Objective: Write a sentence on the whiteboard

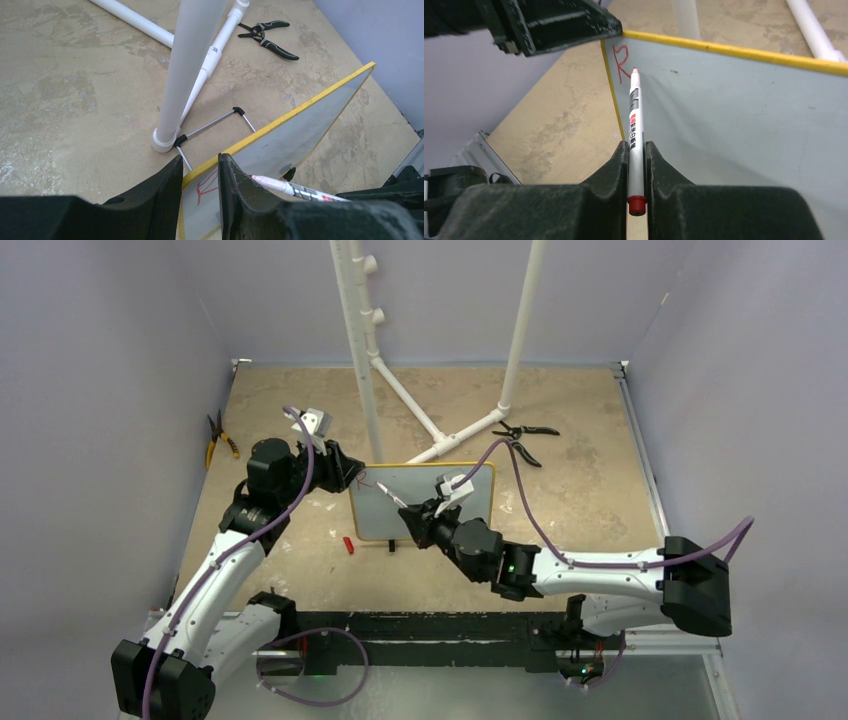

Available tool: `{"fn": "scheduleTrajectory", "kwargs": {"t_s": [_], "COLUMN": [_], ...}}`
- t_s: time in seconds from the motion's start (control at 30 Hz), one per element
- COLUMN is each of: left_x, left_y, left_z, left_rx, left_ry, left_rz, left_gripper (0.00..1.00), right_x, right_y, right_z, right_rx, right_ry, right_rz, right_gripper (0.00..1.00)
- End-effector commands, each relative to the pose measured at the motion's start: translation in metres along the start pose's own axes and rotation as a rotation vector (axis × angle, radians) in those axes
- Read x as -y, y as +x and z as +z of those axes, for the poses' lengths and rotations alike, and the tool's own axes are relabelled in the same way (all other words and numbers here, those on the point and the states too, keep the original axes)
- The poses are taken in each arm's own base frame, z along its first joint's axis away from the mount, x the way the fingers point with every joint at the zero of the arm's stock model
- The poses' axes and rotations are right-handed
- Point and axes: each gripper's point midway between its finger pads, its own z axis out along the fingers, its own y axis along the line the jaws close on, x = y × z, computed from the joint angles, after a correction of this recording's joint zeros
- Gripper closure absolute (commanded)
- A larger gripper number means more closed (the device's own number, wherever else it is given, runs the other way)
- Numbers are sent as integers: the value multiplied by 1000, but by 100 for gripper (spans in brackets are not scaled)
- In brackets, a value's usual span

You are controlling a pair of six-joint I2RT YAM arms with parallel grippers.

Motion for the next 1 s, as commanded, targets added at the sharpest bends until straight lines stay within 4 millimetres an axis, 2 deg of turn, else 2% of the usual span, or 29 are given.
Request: {"fn": "scheduleTrajectory", "kwargs": {"t_s": [0.0,0.33,0.53,0.97], "left_x": [0,-1,-1,-1], "left_y": [4,4,5,6], "left_z": [0,1,2,2], "left_rx": [-5,-8,-11,-13], "left_ry": [4,0,2,3], "left_rz": [-6,-6,-7,-7], "left_gripper": [70,71,70,70], "right_x": [-7,-1,-5,-1], "right_y": [-30,-19,-18,-25], "right_z": [-7,-4,2,9], "right_rx": [83,46,44,75], "right_ry": [-27,3,1,18], "right_rz": [14,-1,-15,4], "right_gripper": [100,100,100,100]}}
